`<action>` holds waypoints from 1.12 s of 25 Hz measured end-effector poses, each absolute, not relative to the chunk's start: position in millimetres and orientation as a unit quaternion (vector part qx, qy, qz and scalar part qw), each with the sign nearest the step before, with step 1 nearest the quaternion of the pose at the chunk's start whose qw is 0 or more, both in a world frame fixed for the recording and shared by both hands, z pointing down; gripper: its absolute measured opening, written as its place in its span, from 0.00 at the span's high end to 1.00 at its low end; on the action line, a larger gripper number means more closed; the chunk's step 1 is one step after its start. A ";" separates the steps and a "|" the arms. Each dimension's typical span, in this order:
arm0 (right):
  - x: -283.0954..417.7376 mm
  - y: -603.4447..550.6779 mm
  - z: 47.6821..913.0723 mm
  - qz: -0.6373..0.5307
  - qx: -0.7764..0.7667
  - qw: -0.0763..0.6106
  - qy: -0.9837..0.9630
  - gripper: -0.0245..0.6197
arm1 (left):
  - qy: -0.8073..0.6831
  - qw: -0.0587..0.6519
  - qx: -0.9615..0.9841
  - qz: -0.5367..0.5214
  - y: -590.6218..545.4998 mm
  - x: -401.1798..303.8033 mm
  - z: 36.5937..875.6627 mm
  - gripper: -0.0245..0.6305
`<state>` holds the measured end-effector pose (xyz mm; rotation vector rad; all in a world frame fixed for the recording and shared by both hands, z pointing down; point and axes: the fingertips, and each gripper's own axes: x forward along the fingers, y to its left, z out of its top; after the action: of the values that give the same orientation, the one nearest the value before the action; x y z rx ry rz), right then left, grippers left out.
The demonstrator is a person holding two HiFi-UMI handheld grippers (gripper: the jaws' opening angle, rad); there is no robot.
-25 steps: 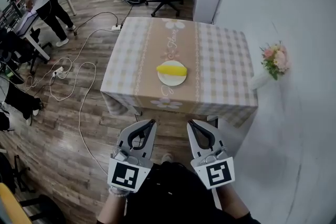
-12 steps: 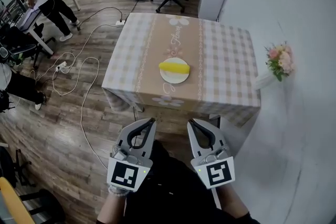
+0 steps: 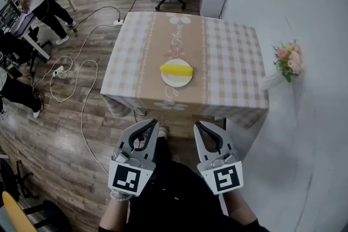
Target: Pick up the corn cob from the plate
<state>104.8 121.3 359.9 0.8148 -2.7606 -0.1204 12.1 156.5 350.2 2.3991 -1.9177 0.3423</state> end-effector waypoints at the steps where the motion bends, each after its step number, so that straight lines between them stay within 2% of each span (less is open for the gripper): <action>1: 104.5 117.9 360.4 -0.041 0.284 0.132 -0.949 0.90 | -0.619 0.026 0.778 0.110 152.0 10.7 350.5 0.94; 11: 90.3 68.9 355.9 -0.041 0.310 0.138 -0.940 0.90 | -0.596 0.019 0.796 0.105 94.3 -6.8 347.1 0.94; 28: 18.7 -32.1 343.8 -0.051 0.334 0.142 -0.930 0.90 | -0.574 0.016 0.812 0.100 -12.9 -78.1 341.7 0.94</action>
<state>18.7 -32.1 343.8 0.9648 -2.6853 -0.1459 -78.1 -12.9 341.7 2.5265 -1.7861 0.3113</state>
